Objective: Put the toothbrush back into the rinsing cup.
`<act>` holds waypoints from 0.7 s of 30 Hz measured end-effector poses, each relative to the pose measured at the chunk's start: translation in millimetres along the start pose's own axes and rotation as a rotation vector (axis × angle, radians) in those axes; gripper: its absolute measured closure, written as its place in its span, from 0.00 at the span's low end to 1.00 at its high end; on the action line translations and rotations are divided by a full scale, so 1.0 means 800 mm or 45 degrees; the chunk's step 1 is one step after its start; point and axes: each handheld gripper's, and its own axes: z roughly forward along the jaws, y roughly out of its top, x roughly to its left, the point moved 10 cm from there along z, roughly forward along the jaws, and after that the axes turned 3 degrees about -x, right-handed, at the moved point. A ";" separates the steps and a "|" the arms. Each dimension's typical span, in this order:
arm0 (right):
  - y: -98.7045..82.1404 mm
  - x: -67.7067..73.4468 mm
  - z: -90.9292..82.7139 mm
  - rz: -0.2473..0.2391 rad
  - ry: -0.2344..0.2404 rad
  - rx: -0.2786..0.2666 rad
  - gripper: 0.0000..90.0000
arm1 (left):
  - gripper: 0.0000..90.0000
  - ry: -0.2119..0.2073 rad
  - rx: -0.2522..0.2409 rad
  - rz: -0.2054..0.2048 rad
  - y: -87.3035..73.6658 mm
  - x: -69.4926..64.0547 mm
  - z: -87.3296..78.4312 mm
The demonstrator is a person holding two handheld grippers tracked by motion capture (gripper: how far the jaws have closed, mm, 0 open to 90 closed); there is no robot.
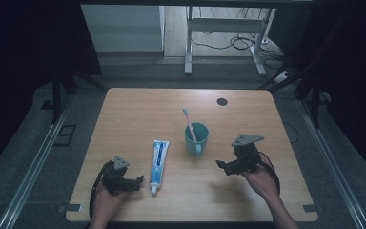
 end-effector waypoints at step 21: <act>-0.067 -0.007 -0.004 0.049 -0.051 0.032 0.00 | 0.01 -0.001 0.000 0.010 0.000 0.001 0.000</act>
